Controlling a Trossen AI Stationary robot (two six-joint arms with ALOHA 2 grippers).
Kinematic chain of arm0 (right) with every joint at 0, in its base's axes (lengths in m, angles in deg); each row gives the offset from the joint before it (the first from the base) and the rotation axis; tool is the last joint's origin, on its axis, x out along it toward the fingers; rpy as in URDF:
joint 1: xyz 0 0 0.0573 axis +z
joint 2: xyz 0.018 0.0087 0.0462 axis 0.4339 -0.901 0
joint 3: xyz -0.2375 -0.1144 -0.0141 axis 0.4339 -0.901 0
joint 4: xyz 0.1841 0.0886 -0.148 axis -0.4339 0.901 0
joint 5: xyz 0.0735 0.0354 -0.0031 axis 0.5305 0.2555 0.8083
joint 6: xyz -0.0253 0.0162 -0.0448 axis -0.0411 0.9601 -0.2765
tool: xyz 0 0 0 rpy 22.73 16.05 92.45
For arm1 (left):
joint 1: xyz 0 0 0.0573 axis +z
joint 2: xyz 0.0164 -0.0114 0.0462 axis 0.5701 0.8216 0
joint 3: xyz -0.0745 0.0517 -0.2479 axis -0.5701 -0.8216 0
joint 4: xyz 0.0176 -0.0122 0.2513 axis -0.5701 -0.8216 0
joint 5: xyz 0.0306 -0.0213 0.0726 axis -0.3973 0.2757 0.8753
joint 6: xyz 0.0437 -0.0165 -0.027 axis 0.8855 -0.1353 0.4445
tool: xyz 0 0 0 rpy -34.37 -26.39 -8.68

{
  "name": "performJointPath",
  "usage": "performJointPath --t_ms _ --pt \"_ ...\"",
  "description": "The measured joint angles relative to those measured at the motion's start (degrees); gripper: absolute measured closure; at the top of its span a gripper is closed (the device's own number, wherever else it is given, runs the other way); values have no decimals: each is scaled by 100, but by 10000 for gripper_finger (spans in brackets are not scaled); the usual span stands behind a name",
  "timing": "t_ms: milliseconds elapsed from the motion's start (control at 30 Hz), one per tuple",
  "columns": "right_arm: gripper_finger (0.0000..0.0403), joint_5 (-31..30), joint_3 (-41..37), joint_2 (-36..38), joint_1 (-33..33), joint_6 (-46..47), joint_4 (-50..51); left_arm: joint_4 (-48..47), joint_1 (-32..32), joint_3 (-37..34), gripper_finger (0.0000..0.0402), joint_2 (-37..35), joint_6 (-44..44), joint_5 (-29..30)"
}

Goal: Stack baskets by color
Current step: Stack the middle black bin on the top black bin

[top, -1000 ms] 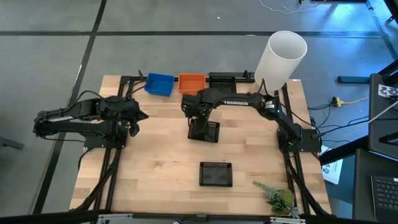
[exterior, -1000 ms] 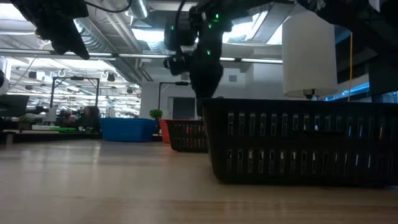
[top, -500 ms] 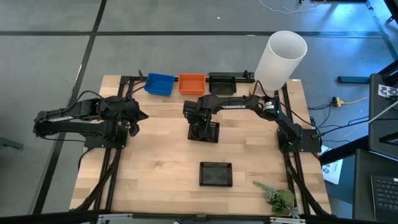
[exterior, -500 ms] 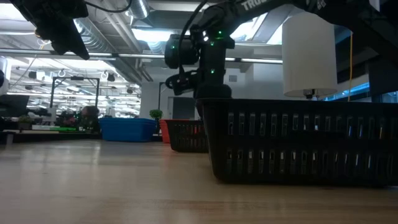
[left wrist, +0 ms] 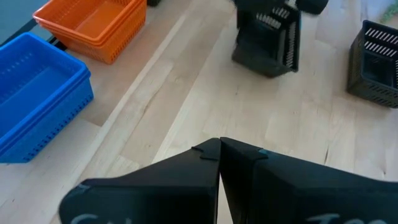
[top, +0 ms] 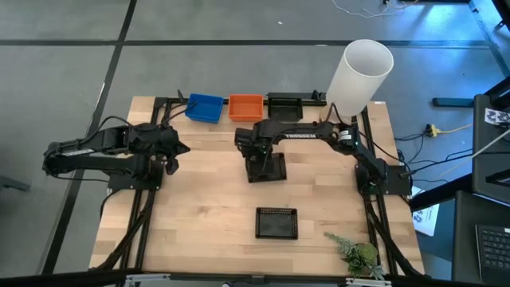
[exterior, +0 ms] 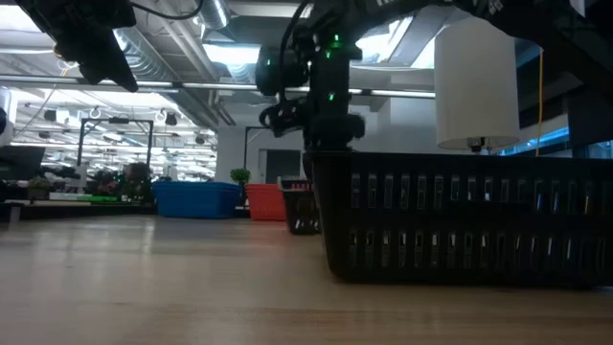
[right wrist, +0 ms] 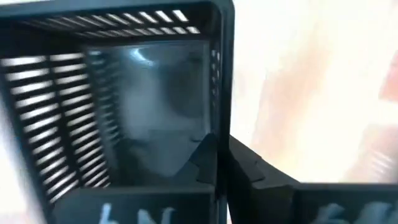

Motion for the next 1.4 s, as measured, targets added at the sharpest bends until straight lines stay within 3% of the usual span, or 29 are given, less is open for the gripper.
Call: performJointPath --t_ms 300,400,467,633,867,1400 --pt "399 -1299 1713 53 -495 -764 1200 2 0 0 401 2 0 2" --pt "400 -1413 2202 64 -918 -1053 1367 2 2 0 401 2 0 2" --pt "400 -1452 2063 262 -1242 -1368 1132 3 2 0 401 0 0 1" --pt "401 -1448 2145 307 -2158 -1885 1143 2 2 0 401 0 2 2" --pt "401 -865 2145 300 -2949 -2560 304 9 2 0 401 0 0 95" --pt "401 -340 2145 -188 -3189 -3245 579 6 2 0 401 2 -43 171"
